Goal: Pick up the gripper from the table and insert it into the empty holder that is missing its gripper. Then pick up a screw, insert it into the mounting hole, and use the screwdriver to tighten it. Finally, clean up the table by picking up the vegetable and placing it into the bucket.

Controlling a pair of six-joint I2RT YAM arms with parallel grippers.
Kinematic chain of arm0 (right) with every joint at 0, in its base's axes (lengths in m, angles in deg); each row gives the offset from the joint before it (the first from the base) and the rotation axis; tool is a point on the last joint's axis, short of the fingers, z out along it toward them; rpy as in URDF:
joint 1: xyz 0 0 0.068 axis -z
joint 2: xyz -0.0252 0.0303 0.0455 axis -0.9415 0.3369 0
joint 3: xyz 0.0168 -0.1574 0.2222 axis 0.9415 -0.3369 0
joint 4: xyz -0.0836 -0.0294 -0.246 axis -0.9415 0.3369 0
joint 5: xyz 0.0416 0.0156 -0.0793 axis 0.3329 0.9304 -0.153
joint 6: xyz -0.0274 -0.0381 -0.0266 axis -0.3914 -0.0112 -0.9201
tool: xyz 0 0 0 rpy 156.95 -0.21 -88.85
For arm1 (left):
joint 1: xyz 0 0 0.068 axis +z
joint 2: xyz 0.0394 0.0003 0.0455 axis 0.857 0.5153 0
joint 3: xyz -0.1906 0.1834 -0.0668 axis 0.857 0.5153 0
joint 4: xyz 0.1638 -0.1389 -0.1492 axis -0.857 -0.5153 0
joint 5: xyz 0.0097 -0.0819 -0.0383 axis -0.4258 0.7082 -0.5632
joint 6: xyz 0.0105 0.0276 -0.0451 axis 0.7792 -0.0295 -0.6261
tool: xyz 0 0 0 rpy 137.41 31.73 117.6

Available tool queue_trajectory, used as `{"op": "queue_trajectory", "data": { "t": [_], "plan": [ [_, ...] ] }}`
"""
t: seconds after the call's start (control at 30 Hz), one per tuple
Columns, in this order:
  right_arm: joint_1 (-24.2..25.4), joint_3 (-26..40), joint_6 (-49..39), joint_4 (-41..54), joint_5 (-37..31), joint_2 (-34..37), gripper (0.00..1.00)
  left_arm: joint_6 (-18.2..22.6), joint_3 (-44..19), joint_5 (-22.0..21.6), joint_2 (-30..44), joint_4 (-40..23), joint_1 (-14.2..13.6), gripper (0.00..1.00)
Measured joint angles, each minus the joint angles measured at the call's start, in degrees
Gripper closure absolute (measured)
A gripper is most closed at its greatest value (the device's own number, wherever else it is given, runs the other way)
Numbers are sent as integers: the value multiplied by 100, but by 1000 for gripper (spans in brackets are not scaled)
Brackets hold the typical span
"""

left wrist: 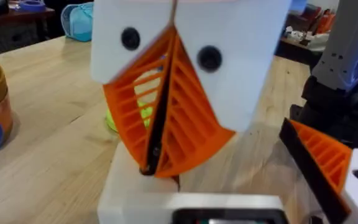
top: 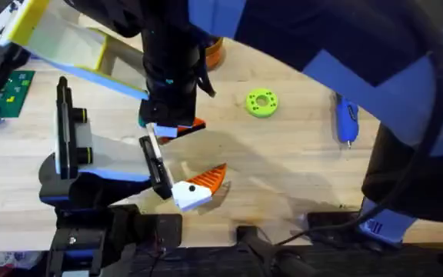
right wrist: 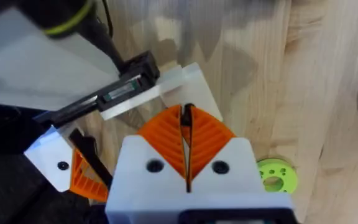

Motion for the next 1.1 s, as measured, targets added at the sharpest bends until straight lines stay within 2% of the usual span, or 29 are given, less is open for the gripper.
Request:
{"op": "queue_trajectory", "data": {
  "t": [0.37,1.07,1.1],
  "plan": [
    [11,-86,0,-57,4,0,991,-158,0,0,0,-4,0,14],
    [11,-88,0,-59,4,0,998,-162,0,0,0,-4,2,14],
    [11,-88,12,-57,4,0,937,-162,0,-4,0,-4,0,14]
  ]
}}
